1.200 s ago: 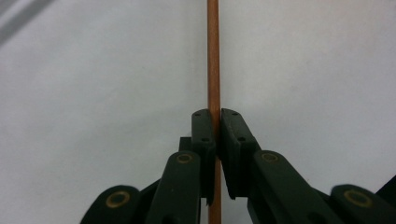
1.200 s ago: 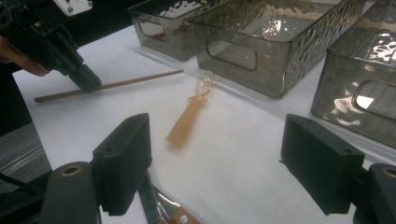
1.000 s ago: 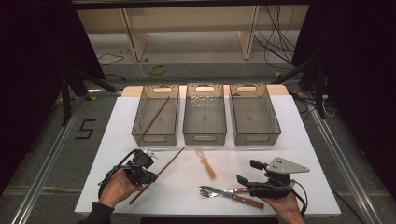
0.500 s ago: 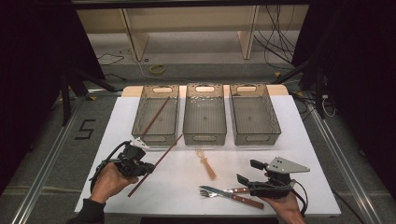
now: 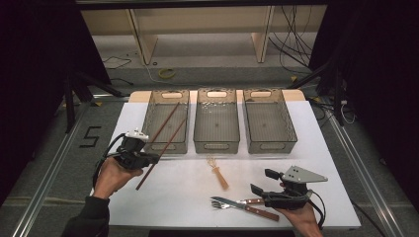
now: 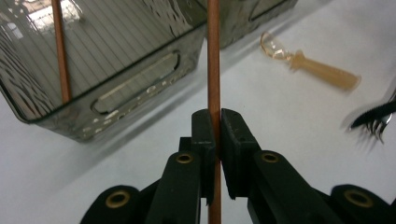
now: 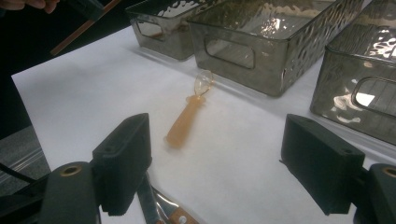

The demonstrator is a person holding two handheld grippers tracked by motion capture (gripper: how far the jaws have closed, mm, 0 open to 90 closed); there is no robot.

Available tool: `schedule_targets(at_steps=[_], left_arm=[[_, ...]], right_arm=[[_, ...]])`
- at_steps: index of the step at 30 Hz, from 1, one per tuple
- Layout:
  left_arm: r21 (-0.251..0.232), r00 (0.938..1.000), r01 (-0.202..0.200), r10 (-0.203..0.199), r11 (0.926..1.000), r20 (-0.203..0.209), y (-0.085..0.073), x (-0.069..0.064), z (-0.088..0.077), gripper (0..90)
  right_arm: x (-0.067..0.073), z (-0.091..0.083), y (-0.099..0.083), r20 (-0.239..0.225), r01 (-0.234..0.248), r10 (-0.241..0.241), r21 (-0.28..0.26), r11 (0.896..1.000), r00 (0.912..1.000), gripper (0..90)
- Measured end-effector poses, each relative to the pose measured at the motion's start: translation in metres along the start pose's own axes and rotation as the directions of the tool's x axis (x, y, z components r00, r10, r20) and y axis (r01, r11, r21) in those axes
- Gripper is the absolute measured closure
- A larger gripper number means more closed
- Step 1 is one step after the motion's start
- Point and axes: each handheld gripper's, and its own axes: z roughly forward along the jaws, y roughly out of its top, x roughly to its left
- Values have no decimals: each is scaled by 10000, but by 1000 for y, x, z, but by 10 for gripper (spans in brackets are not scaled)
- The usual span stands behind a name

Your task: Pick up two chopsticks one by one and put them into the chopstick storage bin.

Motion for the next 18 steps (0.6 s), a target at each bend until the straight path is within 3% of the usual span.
schedule_targets(at_steps=[18], left_arm=[[-519, 9988, 121, -145, 9986, -470, 36, 27, 2, 839]], right_arm=[[0, 0, 0, 10, -42, 42, -6, 10000, 10000, 251]])
